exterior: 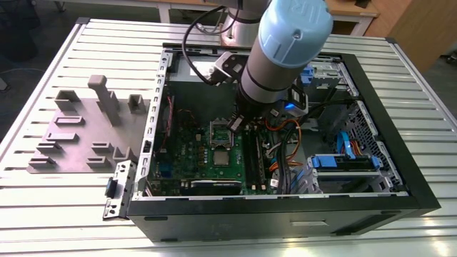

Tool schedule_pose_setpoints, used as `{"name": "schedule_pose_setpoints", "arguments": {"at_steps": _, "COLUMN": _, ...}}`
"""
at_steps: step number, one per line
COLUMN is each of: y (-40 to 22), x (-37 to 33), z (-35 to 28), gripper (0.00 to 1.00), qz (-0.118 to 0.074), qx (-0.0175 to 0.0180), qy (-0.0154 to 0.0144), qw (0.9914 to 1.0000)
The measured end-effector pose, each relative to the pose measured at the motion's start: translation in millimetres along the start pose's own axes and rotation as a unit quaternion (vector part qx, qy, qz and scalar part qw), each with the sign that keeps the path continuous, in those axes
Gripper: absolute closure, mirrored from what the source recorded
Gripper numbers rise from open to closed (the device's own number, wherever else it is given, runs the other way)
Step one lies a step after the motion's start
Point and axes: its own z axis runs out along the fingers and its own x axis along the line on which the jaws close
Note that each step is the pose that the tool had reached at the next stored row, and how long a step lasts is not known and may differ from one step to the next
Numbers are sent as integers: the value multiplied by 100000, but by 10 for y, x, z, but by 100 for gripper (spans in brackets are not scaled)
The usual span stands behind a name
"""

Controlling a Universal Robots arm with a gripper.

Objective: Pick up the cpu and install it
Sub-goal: 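Close the cpu cover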

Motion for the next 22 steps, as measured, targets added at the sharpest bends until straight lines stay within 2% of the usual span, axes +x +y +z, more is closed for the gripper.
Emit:
{"name": "schedule_pose_setpoints", "arguments": {"at_steps": 11, "y": -4, "x": 1, "z": 61, "gripper": 89, "qz": -67, "qx": -760, "qy": -977, "qw": 99992}}
{"name": "schedule_pose_setpoints", "arguments": {"at_steps": 22, "y": 6, "x": 18, "z": 89, "gripper": 89, "qz": -80, "qx": -824, "qy": -1061, "qw": 99991}}
